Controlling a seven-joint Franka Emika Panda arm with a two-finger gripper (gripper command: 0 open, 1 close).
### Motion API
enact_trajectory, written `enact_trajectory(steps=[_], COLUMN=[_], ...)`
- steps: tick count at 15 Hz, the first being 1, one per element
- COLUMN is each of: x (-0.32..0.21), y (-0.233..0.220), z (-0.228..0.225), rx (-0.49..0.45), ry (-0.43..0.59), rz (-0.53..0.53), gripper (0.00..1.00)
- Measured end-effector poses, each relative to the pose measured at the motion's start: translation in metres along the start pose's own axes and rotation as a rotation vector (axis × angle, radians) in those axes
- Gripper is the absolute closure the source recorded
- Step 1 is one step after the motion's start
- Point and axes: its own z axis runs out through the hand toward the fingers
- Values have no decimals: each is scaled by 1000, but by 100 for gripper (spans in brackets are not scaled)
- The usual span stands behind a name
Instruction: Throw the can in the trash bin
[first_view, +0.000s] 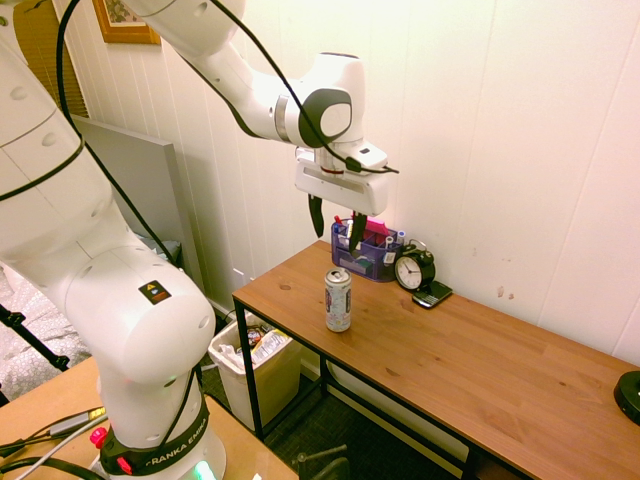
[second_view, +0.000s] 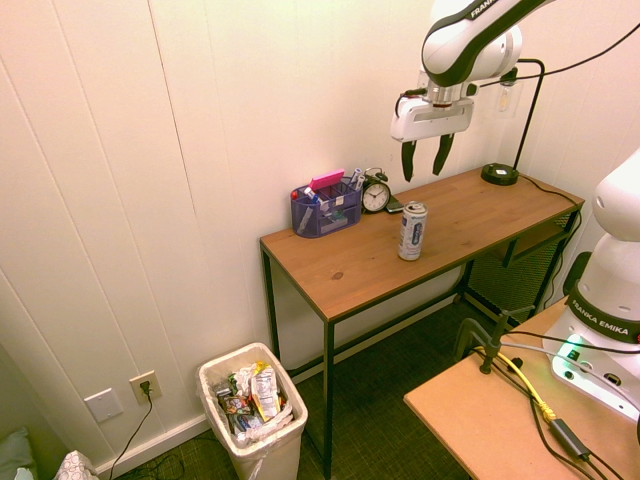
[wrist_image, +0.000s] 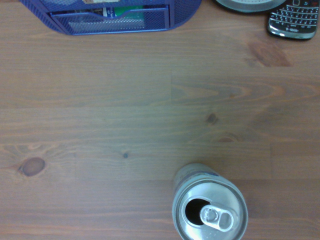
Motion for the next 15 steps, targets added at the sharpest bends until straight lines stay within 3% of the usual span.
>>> enact_trajectory(steps=[6,15], x=[3,-7], y=[-4,-24], z=[9,65], rx=[-27,-94], ry=[-14,-75], rz=[-5,3], gripper=[0,0])
